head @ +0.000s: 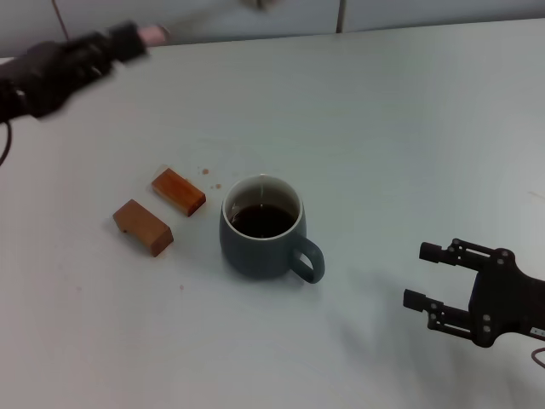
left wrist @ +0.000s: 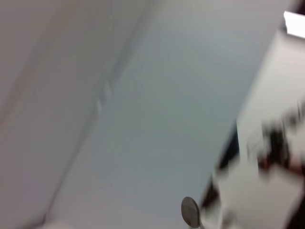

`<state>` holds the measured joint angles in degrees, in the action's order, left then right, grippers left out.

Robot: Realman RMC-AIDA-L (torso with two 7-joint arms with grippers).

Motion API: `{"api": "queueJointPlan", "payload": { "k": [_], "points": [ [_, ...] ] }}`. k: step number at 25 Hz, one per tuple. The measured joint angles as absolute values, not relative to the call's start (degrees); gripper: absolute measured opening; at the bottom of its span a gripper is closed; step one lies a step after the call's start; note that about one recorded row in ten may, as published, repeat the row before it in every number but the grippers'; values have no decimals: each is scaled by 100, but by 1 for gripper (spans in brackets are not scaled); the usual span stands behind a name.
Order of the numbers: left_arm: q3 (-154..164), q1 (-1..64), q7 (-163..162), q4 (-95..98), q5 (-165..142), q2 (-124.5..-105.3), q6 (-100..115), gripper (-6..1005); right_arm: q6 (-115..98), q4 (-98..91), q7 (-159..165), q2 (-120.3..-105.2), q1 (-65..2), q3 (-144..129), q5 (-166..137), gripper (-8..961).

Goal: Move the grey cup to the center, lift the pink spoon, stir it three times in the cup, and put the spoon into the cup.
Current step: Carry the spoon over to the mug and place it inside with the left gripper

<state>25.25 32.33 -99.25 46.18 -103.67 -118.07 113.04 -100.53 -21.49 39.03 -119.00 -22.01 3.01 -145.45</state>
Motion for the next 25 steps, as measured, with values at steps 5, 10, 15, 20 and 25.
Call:
{"api": "queueJointPlan", "payload": {
  "k": [5, 10, 15, 20, 25],
  "points": [
    [4208, 3083, -10063, 6872, -10561, -11827, 11073, 132, -10044, -2132, 4034, -11909, -2169, 307, -14545, 683],
    [5138, 3077, -10455, 8576, -11342, -11817, 11043, 132, -10038, -2104, 4054, -11918, -2133, 317, -14542, 683],
    [5976, 3284, -10761, 9318, -12375, -11841, 11029, 132, -10012, -2084, 4054, -11918, -2113, 380, -14537, 682],
    [6726, 3559, -10983, 9348, -13059, -11875, 10919, 132, -10010, -2051, 4054, -11918, -2085, 378, -14536, 683],
    [7556, 3644, -11195, 9339, -13610, -11889, 10464, 132, -10004, -2012, 4053, -11918, -2050, 377, -14536, 684]
  ]
}}
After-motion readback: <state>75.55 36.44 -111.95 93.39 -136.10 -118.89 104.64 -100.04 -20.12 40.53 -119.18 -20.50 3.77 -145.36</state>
